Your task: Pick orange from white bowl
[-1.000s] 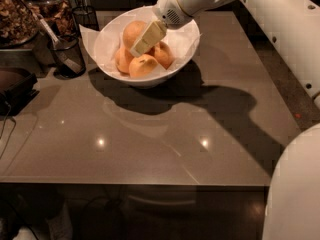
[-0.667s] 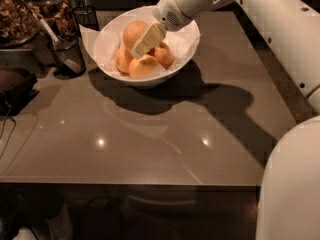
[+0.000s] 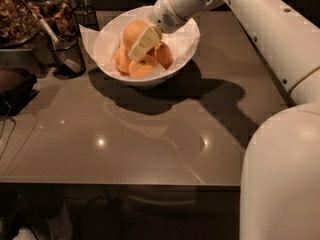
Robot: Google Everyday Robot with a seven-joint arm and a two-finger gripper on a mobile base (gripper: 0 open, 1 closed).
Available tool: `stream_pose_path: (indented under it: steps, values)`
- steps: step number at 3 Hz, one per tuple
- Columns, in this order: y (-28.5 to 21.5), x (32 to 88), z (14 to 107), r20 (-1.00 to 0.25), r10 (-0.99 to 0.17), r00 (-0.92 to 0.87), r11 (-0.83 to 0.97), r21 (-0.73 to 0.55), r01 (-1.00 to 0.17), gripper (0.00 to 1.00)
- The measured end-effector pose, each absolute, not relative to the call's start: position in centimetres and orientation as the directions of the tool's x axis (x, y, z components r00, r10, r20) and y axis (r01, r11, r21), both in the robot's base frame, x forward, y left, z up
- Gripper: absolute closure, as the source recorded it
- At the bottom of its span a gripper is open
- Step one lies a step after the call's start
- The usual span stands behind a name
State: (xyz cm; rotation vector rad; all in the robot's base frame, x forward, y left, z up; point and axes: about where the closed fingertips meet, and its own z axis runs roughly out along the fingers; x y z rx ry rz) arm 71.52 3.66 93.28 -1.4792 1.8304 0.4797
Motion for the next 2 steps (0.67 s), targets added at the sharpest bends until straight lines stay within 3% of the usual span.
stream_pose_path:
  steps: [2]
  values:
    - [3.92, 71.7, 92.78, -0.738, -0.671, -0.079, 0.246, -0.121, -0.962, 0.49]
